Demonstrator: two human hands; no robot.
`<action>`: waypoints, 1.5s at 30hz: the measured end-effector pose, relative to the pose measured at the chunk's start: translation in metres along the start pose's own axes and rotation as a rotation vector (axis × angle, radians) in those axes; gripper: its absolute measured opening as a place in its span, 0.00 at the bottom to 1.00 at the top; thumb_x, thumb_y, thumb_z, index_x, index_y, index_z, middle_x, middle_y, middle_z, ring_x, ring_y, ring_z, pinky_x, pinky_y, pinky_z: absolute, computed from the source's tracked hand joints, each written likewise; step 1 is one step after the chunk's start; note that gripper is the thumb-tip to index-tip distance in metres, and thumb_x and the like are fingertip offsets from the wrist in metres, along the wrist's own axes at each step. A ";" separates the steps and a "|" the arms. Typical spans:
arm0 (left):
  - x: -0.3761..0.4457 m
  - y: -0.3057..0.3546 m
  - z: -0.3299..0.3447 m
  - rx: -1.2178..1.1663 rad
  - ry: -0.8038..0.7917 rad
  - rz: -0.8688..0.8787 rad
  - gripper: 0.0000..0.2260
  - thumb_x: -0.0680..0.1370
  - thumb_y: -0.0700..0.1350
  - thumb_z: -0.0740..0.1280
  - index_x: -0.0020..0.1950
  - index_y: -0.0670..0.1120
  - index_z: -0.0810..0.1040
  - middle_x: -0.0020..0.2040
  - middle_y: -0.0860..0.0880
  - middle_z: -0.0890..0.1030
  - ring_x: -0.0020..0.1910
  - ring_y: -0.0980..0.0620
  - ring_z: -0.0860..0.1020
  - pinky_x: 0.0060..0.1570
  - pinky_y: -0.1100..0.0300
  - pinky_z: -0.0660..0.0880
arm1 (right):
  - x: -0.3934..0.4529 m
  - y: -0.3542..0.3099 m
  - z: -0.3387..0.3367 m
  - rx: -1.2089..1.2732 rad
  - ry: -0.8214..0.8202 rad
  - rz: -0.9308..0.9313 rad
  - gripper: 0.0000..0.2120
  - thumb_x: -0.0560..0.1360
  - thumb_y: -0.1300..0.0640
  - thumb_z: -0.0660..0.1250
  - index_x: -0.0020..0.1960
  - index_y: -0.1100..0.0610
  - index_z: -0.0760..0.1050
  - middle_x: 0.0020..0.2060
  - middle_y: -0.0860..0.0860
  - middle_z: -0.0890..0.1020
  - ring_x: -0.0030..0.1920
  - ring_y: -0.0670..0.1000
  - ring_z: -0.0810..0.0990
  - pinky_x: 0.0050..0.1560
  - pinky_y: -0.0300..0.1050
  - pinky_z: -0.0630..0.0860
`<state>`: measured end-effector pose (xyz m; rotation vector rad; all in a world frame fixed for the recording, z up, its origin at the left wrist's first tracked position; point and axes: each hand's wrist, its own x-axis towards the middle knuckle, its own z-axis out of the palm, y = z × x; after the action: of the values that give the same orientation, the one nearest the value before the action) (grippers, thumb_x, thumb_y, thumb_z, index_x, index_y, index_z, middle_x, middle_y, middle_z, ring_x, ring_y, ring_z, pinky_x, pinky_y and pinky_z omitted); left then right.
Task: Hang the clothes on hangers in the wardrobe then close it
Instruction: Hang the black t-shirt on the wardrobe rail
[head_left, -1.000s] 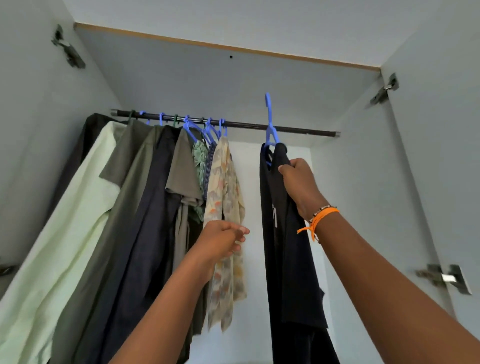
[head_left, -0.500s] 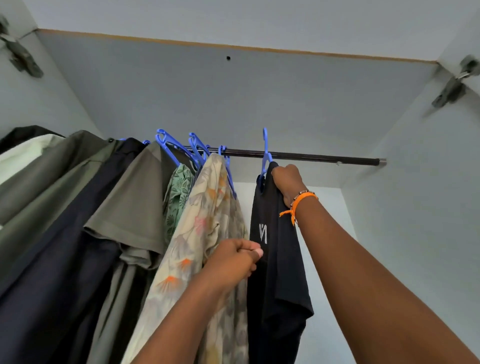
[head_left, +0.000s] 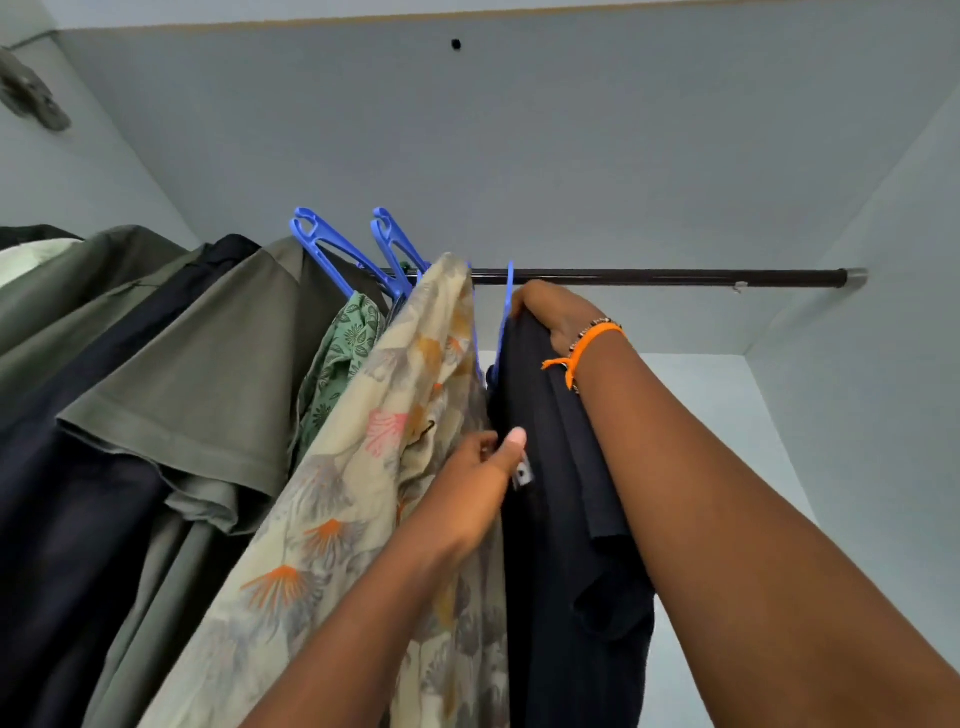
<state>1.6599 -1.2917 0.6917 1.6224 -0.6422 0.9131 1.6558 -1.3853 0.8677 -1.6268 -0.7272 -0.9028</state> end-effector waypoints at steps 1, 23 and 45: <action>0.000 0.007 0.002 -0.036 -0.005 0.031 0.23 0.79 0.55 0.61 0.72 0.48 0.64 0.63 0.51 0.73 0.63 0.51 0.73 0.67 0.56 0.66 | -0.002 -0.005 0.009 0.067 -0.056 -0.003 0.06 0.74 0.63 0.59 0.39 0.62 0.72 0.35 0.58 0.76 0.33 0.55 0.74 0.32 0.40 0.71; -0.198 0.041 -0.082 -0.007 -0.035 -0.132 0.19 0.78 0.32 0.59 0.61 0.54 0.72 0.59 0.51 0.74 0.58 0.51 0.75 0.54 0.57 0.75 | -0.305 0.027 0.063 0.300 -0.125 0.182 0.12 0.80 0.57 0.58 0.63 0.53 0.72 0.55 0.49 0.77 0.56 0.48 0.76 0.62 0.48 0.74; -0.464 0.210 -0.207 -0.191 0.201 -0.440 0.07 0.80 0.37 0.61 0.52 0.45 0.78 0.47 0.47 0.82 0.48 0.53 0.80 0.50 0.61 0.77 | -0.586 -0.182 0.084 0.597 -0.257 0.417 0.11 0.78 0.63 0.58 0.46 0.57 0.78 0.40 0.50 0.79 0.42 0.47 0.76 0.49 0.40 0.74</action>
<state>1.1872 -1.1670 0.4401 1.4012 -0.2100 0.6558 1.2140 -1.2669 0.4507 -1.2867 -0.7082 -0.1475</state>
